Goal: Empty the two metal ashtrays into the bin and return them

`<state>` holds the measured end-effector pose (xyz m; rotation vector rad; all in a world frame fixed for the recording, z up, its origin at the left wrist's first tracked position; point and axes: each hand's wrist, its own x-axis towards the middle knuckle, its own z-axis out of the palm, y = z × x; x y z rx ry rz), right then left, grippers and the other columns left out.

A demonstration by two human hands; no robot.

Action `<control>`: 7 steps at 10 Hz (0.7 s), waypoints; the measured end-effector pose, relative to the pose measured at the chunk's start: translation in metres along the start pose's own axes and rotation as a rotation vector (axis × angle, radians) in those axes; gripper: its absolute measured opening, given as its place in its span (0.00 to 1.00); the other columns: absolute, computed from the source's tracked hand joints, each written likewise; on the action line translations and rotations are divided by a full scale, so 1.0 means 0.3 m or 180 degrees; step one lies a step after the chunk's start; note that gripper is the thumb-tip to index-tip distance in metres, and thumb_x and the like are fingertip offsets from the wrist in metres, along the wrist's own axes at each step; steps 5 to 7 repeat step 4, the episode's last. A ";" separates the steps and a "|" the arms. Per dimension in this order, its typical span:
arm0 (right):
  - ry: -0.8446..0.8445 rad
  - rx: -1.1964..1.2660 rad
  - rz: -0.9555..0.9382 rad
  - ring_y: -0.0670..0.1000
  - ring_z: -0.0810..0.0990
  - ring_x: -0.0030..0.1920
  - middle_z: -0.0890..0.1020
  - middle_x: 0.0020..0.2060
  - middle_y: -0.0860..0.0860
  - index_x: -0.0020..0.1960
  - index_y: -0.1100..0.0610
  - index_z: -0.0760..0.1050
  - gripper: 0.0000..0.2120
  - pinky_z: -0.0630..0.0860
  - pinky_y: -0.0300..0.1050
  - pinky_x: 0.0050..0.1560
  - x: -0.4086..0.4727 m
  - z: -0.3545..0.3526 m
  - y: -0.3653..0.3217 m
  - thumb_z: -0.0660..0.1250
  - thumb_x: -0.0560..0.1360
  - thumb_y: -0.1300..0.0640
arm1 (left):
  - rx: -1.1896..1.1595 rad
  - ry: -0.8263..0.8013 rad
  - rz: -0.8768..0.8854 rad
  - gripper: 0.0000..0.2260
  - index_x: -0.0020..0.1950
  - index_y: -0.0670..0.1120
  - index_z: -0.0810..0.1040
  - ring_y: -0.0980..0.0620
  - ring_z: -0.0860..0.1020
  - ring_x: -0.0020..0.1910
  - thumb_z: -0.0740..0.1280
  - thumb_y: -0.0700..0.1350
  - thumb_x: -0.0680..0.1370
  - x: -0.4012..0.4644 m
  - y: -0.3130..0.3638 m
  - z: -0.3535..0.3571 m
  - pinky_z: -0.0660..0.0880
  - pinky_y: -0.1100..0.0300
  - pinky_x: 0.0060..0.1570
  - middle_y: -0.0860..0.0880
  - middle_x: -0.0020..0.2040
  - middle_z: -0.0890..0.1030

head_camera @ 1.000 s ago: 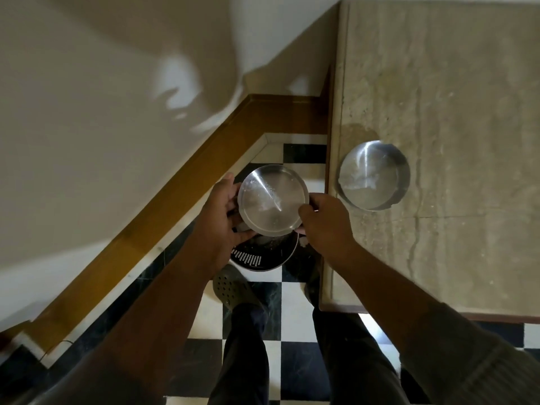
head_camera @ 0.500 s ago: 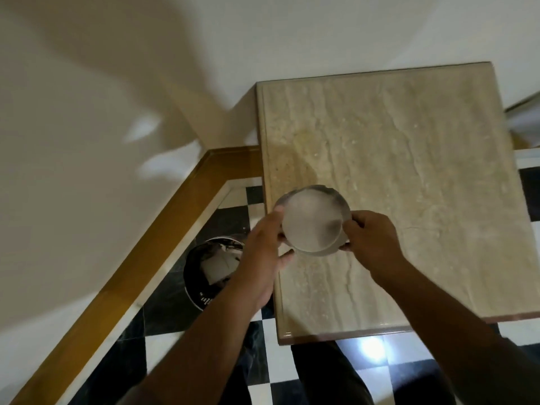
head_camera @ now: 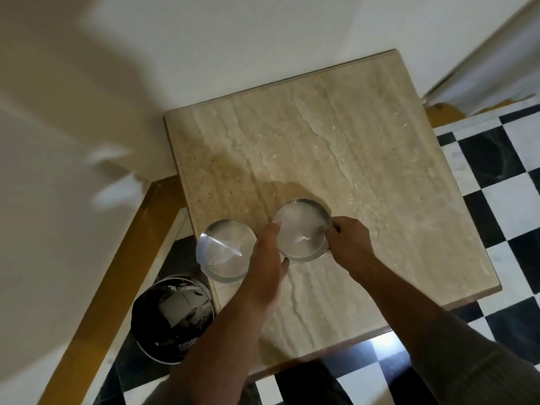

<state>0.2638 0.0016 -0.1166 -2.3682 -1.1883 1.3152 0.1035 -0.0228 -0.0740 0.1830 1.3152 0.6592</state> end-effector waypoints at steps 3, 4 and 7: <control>-0.0081 0.0008 -0.0037 0.56 0.78 0.34 0.82 0.36 0.62 0.41 0.66 0.78 0.10 0.78 0.46 0.33 0.007 0.018 0.010 0.59 0.75 0.65 | 0.0355 0.0101 -0.0055 0.23 0.70 0.52 0.75 0.52 0.72 0.70 0.62 0.58 0.77 0.003 0.015 0.012 0.66 0.47 0.73 0.50 0.69 0.76; -0.0078 -0.0190 -0.0121 0.52 0.75 0.36 0.78 0.40 0.55 0.44 0.61 0.76 0.07 0.67 0.35 0.27 -0.064 -0.021 -0.024 0.63 0.77 0.59 | 0.0887 0.0134 -0.0094 0.12 0.60 0.54 0.77 0.54 0.73 0.62 0.65 0.55 0.79 -0.110 0.059 0.004 0.69 0.51 0.69 0.56 0.59 0.76; -0.0078 -0.0190 -0.0121 0.52 0.75 0.36 0.78 0.40 0.55 0.44 0.61 0.76 0.07 0.67 0.35 0.27 -0.064 -0.021 -0.024 0.63 0.77 0.59 | 0.0887 0.0134 -0.0094 0.12 0.60 0.54 0.77 0.54 0.73 0.62 0.65 0.55 0.79 -0.110 0.059 0.004 0.69 0.51 0.69 0.56 0.59 0.76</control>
